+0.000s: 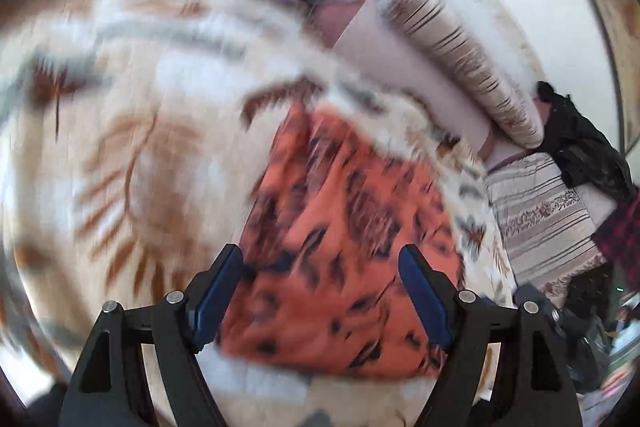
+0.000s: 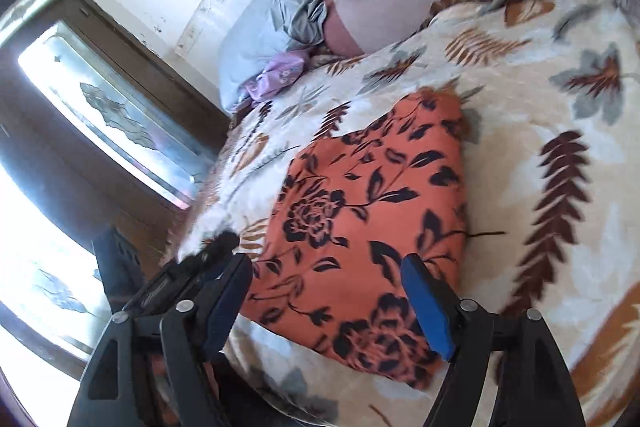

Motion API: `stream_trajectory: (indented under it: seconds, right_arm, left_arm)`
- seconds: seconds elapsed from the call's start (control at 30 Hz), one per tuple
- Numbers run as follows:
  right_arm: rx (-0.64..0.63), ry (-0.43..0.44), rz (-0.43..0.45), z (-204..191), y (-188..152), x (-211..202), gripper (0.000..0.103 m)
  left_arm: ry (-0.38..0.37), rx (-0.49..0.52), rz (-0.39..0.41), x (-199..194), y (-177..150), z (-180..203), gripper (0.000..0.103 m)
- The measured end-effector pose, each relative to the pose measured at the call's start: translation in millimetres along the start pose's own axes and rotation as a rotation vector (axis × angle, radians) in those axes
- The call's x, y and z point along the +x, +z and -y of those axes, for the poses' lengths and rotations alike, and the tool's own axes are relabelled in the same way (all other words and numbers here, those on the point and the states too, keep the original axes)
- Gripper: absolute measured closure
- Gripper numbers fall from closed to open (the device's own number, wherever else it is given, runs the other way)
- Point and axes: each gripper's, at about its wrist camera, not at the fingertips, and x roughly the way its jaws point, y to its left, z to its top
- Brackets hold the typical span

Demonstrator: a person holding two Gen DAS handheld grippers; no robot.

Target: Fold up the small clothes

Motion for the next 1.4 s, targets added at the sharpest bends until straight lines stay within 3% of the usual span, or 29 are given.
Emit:
stream_trajectory:
  seconds: [0.07, 0.13, 0.2, 0.3, 0.37, 0.43, 0.5, 0.57, 0.63, 0.67, 0.7, 0.73, 0.77, 0.87, 0.93, 1.0, 1.07, 1.13, 1.2, 1.4]
  right_arm:
    - [0.042, -0.053, -0.079, 19, -8, 28, 0.021]
    - [0.015, -0.029, -0.034, 19, -14, 26, 0.021]
    - [0.003, -0.024, -0.046, 17, -16, 23, 0.021]
    - [0.015, -0.009, -0.06, 20, -15, 22, 0.021]
    - [0.013, -0.015, -0.064, 21, -13, 20, 0.021]
    - [-0.014, -0.026, -0.065, 19, -13, 22, 0.021]
    - [-0.041, -0.037, -0.067, 16, -15, 25, 0.021]
    - [-0.055, -0.046, -0.071, 14, -16, 27, 0.021]
    - [-0.055, -0.043, -0.077, 14, -15, 26, 0.021]
    - [-0.05, -0.038, -0.078, 15, -14, 27, 0.021]
    - [-0.041, -0.03, -0.079, 17, -13, 27, 0.021]
    - [-0.035, -0.023, -0.079, 18, -13, 26, 0.021]
    - [-0.031, -0.016, -0.079, 19, -13, 26, 0.021]
    - [-0.041, -0.018, -0.075, 19, -14, 26, 0.021]
    - [-0.058, -0.036, -0.077, 15, -16, 28, 0.02]
    - [-0.071, -0.044, -0.078, 12, -16, 29, 0.017]
    - [-0.084, -0.049, -0.071, 9, -18, 30, 0.015]
    - [-0.106, -0.057, -0.063, 7, -20, 30, 0.015]
    - [-0.117, -0.06, -0.058, 6, -22, 30, 0.015]
    - [-0.114, -0.058, -0.036, 6, -24, 30, 0.013]
  left_arm:
    - [0.009, -0.109, -0.154, 21, -7, -19, 0.04]
    - [-0.02, -0.126, -0.162, 17, -2, -23, 0.069]
    - [-0.05, -0.145, -0.187, 19, -1, -27, 0.071]
    - [-0.028, -0.13, -0.205, 19, -1, -23, 0.07]
    - [0.01, -0.094, -0.216, 17, 5, -12, 0.062]
    - [-0.002, -0.084, -0.196, 11, 13, -5, 0.04]
    - [-0.006, -0.05, -0.124, 7, 27, 3, 0.031]
    - [-0.008, -0.011, -0.094, 15, 48, 10, 0.031]
    - [-0.071, -0.042, -0.133, 37, 66, 9, 0.032]
    - [-0.116, -0.097, -0.175, 52, 73, 2, 0.038]
    - [-0.139, -0.171, -0.232, 69, 76, -6, 0.077]
    - [-0.115, -0.227, -0.271, 82, 76, -12, 0.091]
    - [-0.119, -0.254, -0.262, 84, 76, -14, 0.091]
    - [-0.024, -0.096, -0.154, 69, 72, 19, 0.091]
    - [0.038, -0.03, -0.093, 64, 71, 32, 0.076]
    - [0.072, 0.009, -0.033, 66, 72, 37, 0.019]
    - [0.117, 0.054, 0.008, 70, 70, 32, 0.016]
    - [0.225, 0.062, -0.047, 82, 68, 22, 0.016]
    - [0.179, 0.012, -0.043, 79, 69, 12, 0.016]
    - [0.169, -0.011, -0.05, 84, 73, 11, 0.016]
